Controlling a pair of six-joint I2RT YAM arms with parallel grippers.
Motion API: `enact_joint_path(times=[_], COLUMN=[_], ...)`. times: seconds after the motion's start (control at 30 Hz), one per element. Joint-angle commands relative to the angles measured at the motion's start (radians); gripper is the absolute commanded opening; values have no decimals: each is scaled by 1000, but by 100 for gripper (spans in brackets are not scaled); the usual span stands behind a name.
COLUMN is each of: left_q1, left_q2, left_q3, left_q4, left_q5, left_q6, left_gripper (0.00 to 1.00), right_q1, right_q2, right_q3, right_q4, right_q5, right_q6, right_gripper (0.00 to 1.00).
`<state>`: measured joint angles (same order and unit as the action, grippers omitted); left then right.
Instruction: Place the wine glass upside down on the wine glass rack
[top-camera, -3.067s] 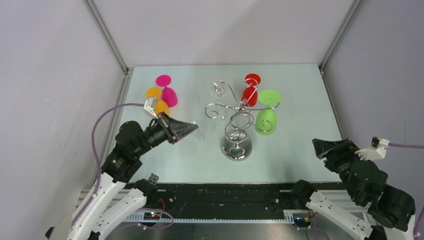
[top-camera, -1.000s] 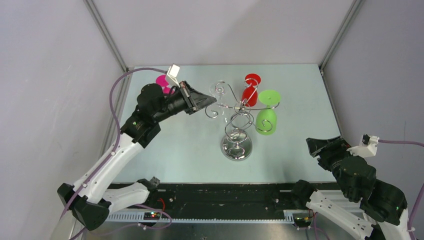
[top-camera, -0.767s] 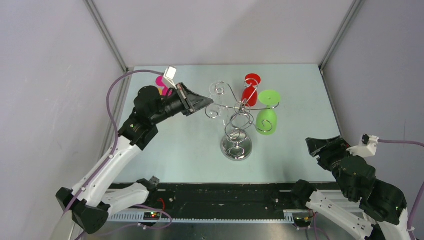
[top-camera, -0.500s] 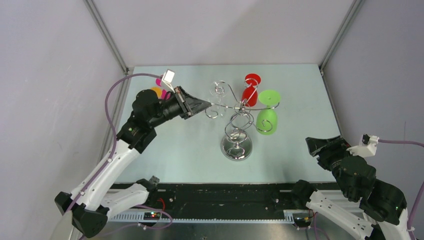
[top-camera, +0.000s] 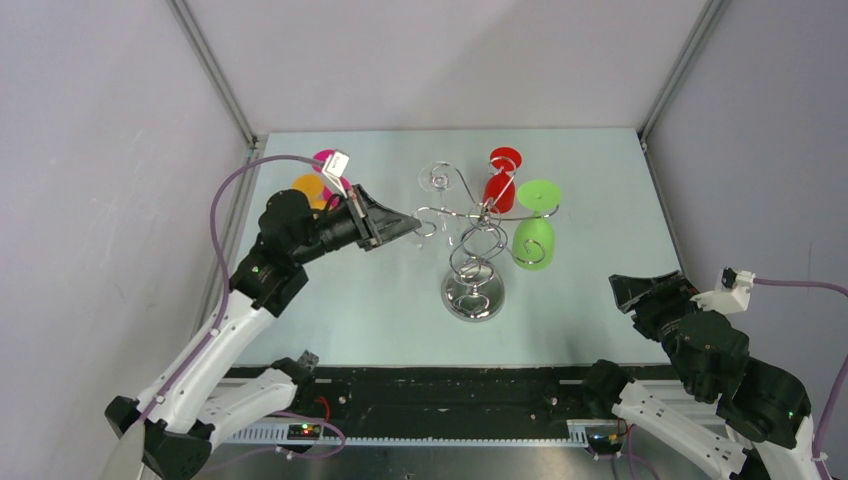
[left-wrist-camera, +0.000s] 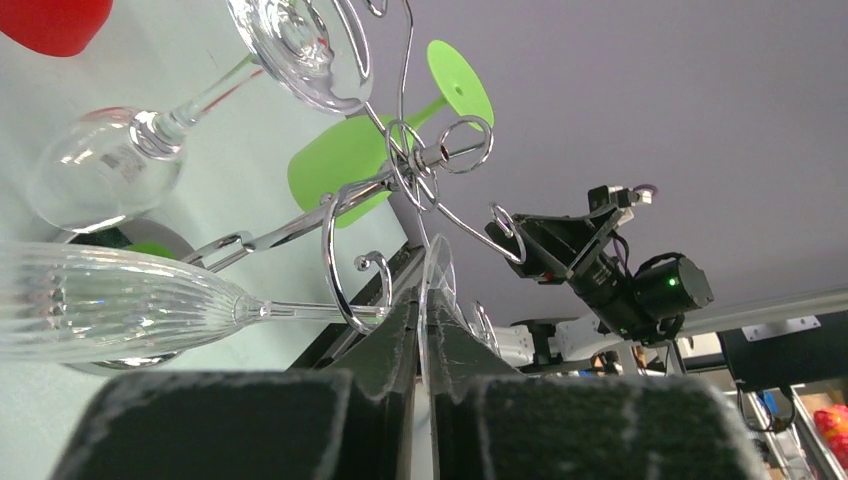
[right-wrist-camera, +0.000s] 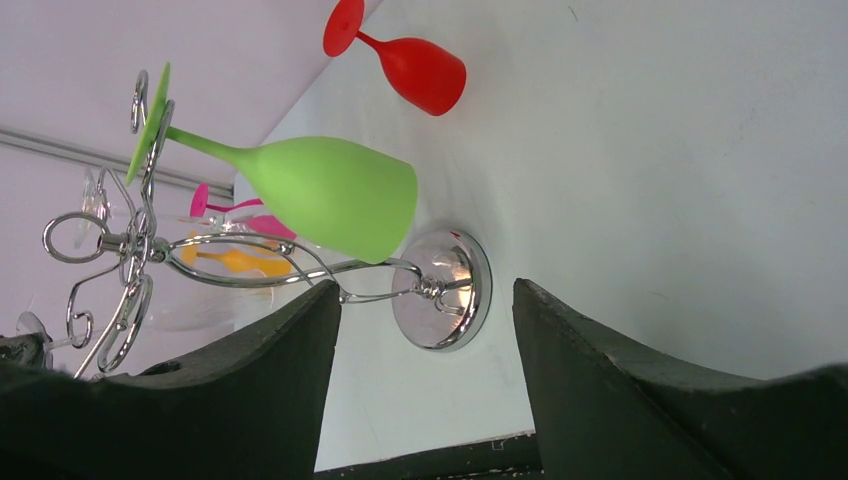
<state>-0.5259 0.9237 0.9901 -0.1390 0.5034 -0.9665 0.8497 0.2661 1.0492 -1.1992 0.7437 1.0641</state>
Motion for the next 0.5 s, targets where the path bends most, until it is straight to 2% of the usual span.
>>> enact_joint_path(times=[0.0, 0.2, 0.47], left_q1=[7, 5, 6], left_q2=[-26, -17, -18], left_q3=[-3, -21, -49], left_q4=[11, 9, 7], left_q5=[50, 60, 55], left_q6=[36, 43, 54], left_gripper=[12, 22, 26], right_q1=[6, 6, 5], right_q2=[7, 0, -8], right_q3=[0, 1, -9], right_q4=[15, 12, 3], right_q5=[16, 17, 20], right_q6=[27, 32, 45], right_gripper=[68, 68, 68])
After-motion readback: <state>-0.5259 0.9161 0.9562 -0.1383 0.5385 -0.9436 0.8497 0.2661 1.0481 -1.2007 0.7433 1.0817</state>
